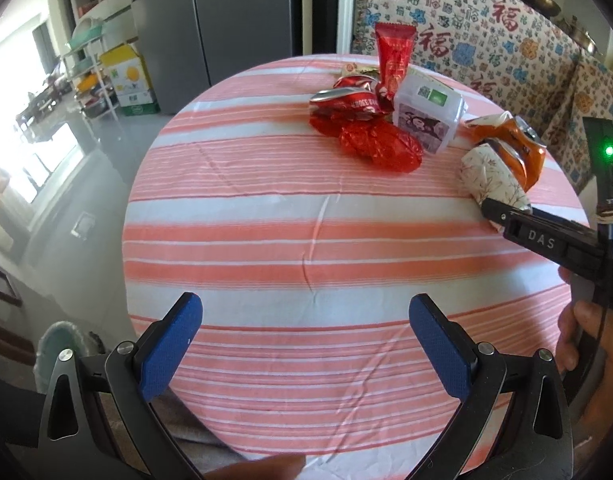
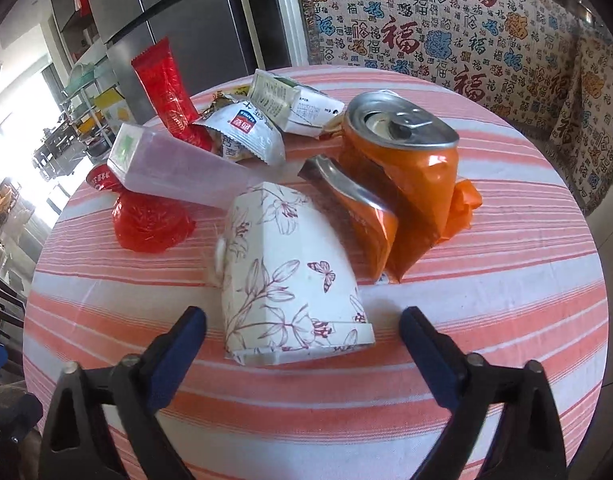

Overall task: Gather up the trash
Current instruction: 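Grasp the red plastic bag with the left gripper while the right grasps the floral paper cup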

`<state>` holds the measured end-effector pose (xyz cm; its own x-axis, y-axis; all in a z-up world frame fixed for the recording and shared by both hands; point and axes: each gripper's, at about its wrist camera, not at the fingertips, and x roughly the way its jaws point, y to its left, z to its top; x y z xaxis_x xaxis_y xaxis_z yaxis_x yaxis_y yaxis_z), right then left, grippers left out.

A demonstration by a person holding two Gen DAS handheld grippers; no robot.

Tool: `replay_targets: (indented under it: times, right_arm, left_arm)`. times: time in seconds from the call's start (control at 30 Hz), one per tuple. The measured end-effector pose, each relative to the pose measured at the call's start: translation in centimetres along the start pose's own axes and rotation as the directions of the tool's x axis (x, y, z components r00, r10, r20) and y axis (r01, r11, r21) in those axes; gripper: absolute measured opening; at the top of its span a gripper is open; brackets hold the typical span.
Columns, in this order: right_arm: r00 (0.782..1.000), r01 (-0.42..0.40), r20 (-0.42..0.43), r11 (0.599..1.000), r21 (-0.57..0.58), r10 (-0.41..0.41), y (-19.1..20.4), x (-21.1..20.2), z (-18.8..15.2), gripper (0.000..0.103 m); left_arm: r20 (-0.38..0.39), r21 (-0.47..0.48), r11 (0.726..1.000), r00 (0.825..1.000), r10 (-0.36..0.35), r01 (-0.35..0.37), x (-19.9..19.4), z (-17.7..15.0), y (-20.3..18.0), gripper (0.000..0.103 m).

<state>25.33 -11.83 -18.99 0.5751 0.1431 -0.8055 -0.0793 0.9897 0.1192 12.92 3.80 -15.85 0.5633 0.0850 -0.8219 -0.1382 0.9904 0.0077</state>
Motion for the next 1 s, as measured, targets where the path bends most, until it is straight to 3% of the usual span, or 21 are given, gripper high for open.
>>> replay_targets:
  times: [0.03,0.2,0.43,0.6,0.77,0.83,0.87,0.9,1.0]
  right_arm:
    - [1.000,0.013,0.010,1.000,-0.010,-0.013,0.0,-0.4,-0.2,0.071]
    - [1.000,0.003,0.005,1.000,-0.015,-0.003,-1.0,-2.4,-2.3,0.071]
    - [0.999,0.021,0.036,0.999,0.026,-0.022,-3.3,-5.5,-6.1,0.071]
    - [0.999,0.018,0.047,0.999,0.037,-0.020,-4.0,-6.1,-6.8,0.071]
    - [0.998,0.014,0.056,0.999,0.045,-0.016,-4.6,-6.3,-6.9,0.071]
    - [0.998,0.017,0.061,0.999,0.046,-0.020,-4.7,-6.3,-7.0,0.071]
    - [0.998,0.022,0.063,0.999,0.044,-0.025,-4.8,-6.2,-7.1,0.071]
    - [0.998,0.025,0.065,0.999,0.043,-0.027,-4.8,-6.2,-7.1,0.071]
    - [0.997,0.031,0.069,0.999,0.039,-0.033,-4.9,-6.2,-7.0,0.071]
  left_arm:
    - [-0.006,-0.010,1.000,1.000,0.000,0.000,0.2,0.0,0.0,0.103]
    - [-0.036,-0.056,0.995,0.996,-0.083,0.081,1.0,1.8,-0.8,0.103]
    - [0.036,-0.065,0.990,0.992,-0.123,0.125,4.2,7.4,-6.0,0.103]
    - [0.065,-0.070,0.997,0.998,-0.018,0.022,8.0,9.5,-8.5,0.102]
    - [0.091,-0.110,0.994,0.996,0.021,-0.011,9.2,10.2,-7.8,0.101]
    - [0.092,-0.100,0.995,0.996,0.014,-0.004,9.2,10.0,-7.7,0.088]
    - [0.081,-0.088,0.996,0.997,-0.010,0.017,9.2,9.8,-7.5,0.069]
    - [0.068,-0.080,0.996,0.997,-0.039,0.045,9.2,9.5,-7.2,0.057]
    - [0.060,-0.052,0.996,0.995,-0.075,0.078,8.4,8.7,-6.3,0.046]
